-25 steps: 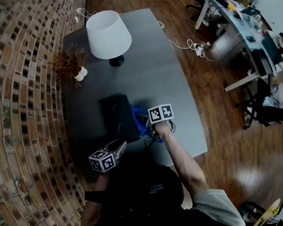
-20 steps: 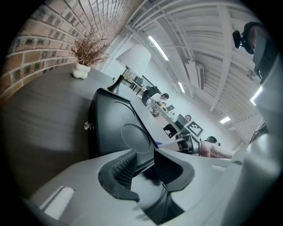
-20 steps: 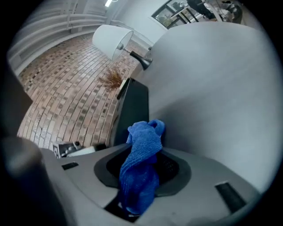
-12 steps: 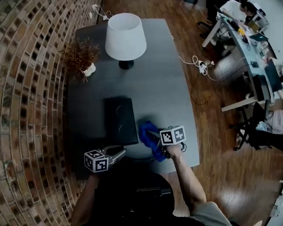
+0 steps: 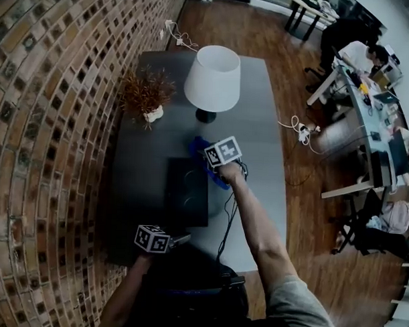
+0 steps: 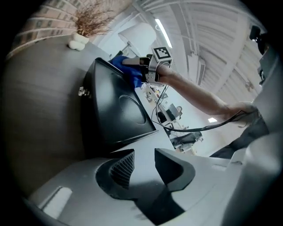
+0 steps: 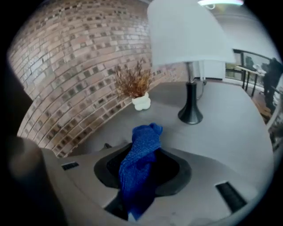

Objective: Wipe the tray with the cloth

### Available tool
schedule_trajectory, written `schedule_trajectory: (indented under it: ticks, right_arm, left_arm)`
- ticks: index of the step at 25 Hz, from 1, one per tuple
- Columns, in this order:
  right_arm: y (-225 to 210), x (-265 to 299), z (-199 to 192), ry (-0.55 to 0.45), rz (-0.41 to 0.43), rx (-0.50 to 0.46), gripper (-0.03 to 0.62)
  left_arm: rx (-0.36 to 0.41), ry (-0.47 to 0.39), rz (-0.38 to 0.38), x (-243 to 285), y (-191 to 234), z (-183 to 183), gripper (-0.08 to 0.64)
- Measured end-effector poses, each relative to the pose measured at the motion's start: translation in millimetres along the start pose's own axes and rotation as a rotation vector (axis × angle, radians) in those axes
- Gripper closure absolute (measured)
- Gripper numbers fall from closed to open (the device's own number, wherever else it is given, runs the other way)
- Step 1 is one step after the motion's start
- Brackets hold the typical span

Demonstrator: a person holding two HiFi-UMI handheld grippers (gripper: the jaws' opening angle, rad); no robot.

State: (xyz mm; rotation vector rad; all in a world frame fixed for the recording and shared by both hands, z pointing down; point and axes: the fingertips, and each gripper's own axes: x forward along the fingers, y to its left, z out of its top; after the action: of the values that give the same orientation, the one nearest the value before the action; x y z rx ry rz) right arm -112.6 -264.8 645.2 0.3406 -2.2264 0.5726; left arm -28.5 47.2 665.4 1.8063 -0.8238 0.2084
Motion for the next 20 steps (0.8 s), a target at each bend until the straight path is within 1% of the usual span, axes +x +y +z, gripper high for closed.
schedule_trajectory:
  ticks: [2,3,5,8,10,11,14,16,18,19,20]
  right_arm:
    - [4.7,20.0,-10.6,0.115,0.045,-0.036,0.457]
    - [4.7,23.8,-14.2,0.151,0.070,-0.034,0.457]
    - [1.7,21.3,-19.0,0.196,0.104,-0.012,0.459]
    - [-7.9,5.3,-33.9,0.223,0.096,0.024,0.460]
    - [-16.4,-12.5,-51.3,0.195,0.081,0.092,0.463]
    - [-20.4,-23.5,-62.0,0.169,0.075,0.142,0.463]
    - [-22.8,-58.8,-103.2,0.069,0.074,0.336,0.465]
    - [-10.7,-76.9,-134.4,0.002,0.099,0.463,0.465]
    - [11.1,-85.8,-160.4,-0.065,0.139,0.562,0.465]
    - [23.2,-87.2,-170.9,-0.098,0.154,0.599,0.465]
    - [34.5,-87.5,-180.0,-0.130,0.163,0.633,0.465]
  left_arm:
    - [-0.085,-0.054,-0.011,-6.3,8.2,4.1,0.426]
    - [-0.126,-0.088,-0.019,-9.4,11.4,8.4,0.426]
    - [-0.192,-0.159,-0.018,-17.5,18.9,18.1,0.426]
    - [-0.237,-0.247,0.040,-35.8,41.9,28.3,0.425]
    - [-0.226,-0.264,0.088,-48.2,59.8,32.9,0.422]
    - [-0.205,-0.264,0.103,-54.0,64.3,38.9,0.420]
    - [-0.129,-0.245,0.155,-71.8,77.6,61.3,0.425]
    - [-0.125,-0.268,0.183,-85.1,94.1,78.8,0.471]
    - [-0.125,-0.329,0.205,-97.3,105.5,105.4,0.540]
    - [-0.122,-0.357,0.220,-102.1,111.5,118.3,0.558]
    - [-0.122,-0.379,0.229,-105.9,117.7,129.3,0.558]
